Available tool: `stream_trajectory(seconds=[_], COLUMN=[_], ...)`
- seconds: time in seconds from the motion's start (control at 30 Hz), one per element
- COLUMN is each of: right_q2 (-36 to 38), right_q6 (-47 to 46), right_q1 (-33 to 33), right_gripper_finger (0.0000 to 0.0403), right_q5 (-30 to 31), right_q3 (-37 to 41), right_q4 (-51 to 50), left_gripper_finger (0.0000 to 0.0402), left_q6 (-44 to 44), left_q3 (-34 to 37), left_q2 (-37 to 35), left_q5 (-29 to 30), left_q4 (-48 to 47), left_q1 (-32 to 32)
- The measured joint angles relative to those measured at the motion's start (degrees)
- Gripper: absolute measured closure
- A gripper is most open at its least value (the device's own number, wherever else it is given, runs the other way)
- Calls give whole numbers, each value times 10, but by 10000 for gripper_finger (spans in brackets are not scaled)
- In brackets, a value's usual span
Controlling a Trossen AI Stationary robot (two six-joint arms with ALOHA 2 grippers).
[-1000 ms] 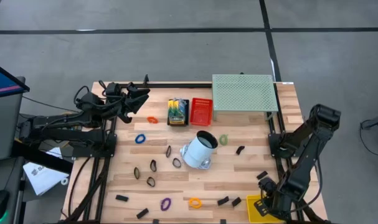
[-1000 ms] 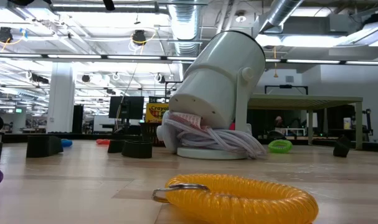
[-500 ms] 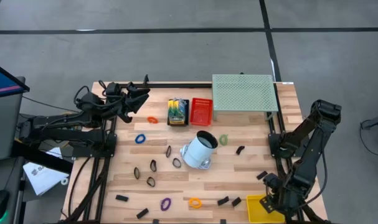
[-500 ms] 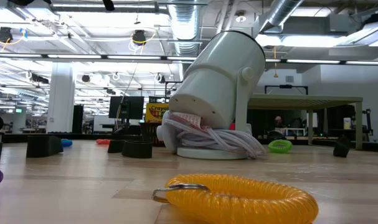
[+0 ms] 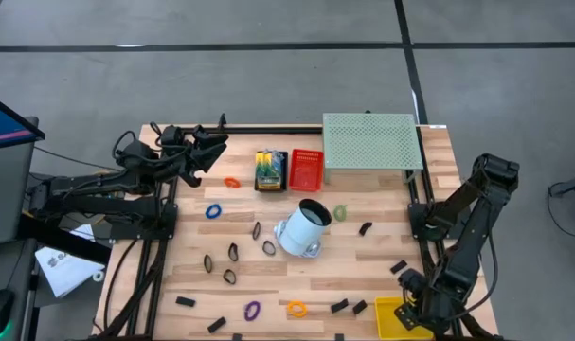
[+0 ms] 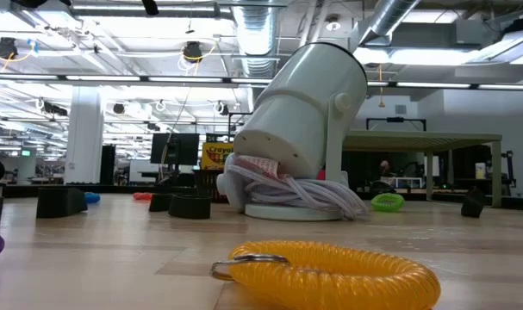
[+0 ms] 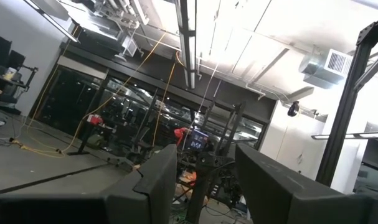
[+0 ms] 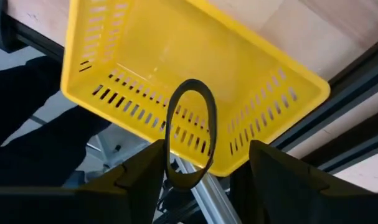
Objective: Pick & Place Office Desk Supplies
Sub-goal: Put the black rubber band into the yellow bin
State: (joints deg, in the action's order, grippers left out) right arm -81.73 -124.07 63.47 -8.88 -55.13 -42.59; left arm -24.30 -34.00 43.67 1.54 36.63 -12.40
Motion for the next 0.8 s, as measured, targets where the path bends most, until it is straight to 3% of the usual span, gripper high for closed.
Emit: stream_trajectory(seconds=[0.3, 0.57, 0.63, 0.8], right_q2=[0, 0, 0, 0], right_q6=[2, 2, 2, -4], right_q1=[-7, -7, -7, -9], right_gripper_finger=[218, 385, 388, 345], right_q5=[2, 17, 19, 44], right_q3=[0, 0, 0, 0], right_q4=[24, 44, 43, 40], left_gripper_finger=[243, 243, 243, 243], left_q6=[0, 0, 0, 0], left_q3=[0, 0, 0, 0], left_q2=[0, 0, 0, 0], left_q5=[0, 0, 0, 0], left_q4=[-4, -11, -11, -11], left_q1=[0, 0, 0, 0])
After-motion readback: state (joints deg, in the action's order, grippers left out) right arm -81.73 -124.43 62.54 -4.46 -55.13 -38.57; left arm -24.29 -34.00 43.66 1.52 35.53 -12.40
